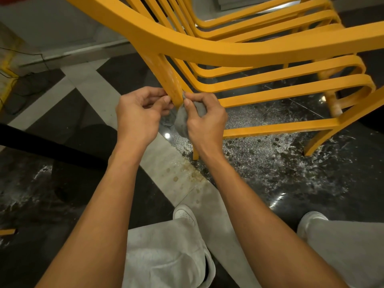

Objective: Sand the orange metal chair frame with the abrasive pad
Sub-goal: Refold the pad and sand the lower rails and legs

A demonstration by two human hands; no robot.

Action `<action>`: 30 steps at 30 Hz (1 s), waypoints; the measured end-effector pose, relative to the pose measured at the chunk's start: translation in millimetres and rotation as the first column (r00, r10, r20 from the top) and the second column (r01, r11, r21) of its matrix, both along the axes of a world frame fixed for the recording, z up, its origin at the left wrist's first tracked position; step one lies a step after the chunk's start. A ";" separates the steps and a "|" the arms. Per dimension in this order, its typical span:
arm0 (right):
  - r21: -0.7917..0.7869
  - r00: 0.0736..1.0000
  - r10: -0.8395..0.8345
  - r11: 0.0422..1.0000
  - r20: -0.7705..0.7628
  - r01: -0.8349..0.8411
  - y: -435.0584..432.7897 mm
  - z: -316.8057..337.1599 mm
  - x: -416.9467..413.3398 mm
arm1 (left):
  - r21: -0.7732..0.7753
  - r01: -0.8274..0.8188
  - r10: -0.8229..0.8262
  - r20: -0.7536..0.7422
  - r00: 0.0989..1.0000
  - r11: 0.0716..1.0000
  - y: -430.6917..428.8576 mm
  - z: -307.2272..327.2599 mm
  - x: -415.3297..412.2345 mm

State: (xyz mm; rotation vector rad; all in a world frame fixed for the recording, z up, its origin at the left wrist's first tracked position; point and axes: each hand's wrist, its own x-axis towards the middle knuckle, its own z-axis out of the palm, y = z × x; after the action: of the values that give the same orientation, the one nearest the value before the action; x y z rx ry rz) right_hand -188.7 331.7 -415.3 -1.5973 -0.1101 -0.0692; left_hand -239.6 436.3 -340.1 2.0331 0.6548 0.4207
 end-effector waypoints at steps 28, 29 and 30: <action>0.004 0.992 -0.026 1.000 0.125 0.025 4.0 22.1 0.8 | 0.023 0.012 -0.013 0.047 0.999 1.000 -0.3 3.4 -2.8; -0.004 0.994 -0.021 1.000 0.105 0.021 2.6 18.1 -0.7 | 0.019 0.013 -0.014 0.053 0.999 1.000 -0.7 4.2 -3.1; -0.019 0.996 -0.024 0.999 0.082 0.025 2.3 16.1 0.1 | 0.020 0.011 -0.012 0.055 0.998 1.000 -1.2 5.0 -3.3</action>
State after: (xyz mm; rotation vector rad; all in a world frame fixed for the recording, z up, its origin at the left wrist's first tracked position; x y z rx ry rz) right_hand -188.6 334.0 -399.2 -1.6166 -0.1553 -0.1530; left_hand -242.9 435.1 -335.2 2.0357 0.6077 0.4766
